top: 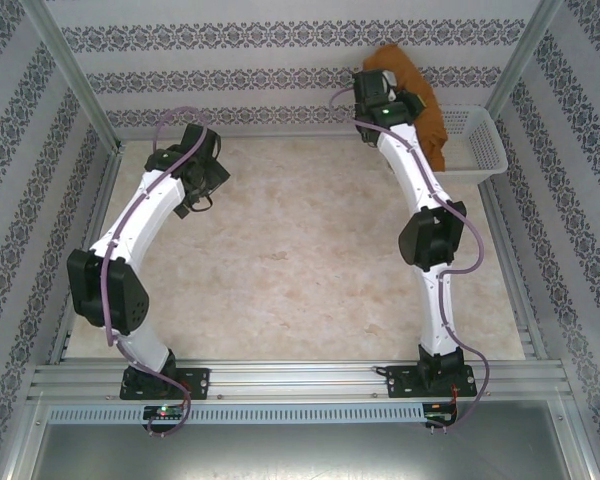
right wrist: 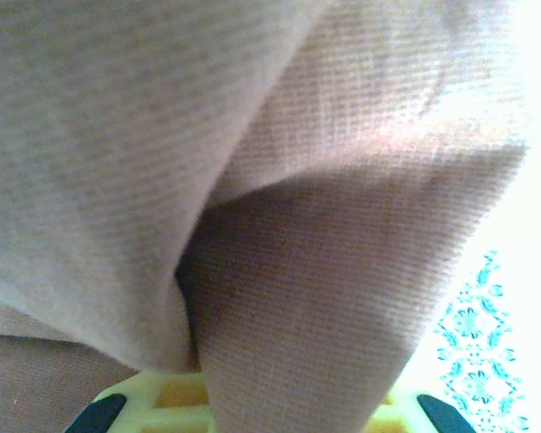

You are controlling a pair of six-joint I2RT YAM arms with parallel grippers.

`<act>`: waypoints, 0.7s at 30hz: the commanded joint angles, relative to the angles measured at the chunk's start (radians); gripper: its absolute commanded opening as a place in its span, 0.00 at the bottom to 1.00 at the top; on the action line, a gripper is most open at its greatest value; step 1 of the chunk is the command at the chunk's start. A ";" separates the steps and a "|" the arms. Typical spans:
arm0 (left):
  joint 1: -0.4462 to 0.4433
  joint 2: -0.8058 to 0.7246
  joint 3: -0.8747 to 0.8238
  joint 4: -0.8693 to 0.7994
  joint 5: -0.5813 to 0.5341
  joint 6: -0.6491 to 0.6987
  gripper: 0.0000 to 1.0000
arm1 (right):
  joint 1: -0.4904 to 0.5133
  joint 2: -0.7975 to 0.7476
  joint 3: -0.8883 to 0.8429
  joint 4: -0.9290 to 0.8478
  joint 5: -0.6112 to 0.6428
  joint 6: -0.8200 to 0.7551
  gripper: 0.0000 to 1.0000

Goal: Roll up the long pants

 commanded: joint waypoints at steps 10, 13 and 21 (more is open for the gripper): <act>0.011 0.111 0.152 -0.084 0.004 0.019 1.00 | -0.105 0.003 0.109 0.059 0.068 0.076 0.00; 0.011 0.131 0.164 -0.092 0.003 0.021 1.00 | -0.128 0.029 0.112 0.094 0.099 0.045 0.00; 0.011 0.174 0.223 -0.121 -0.018 0.039 0.99 | -0.185 0.015 0.141 -0.221 -0.158 0.594 0.00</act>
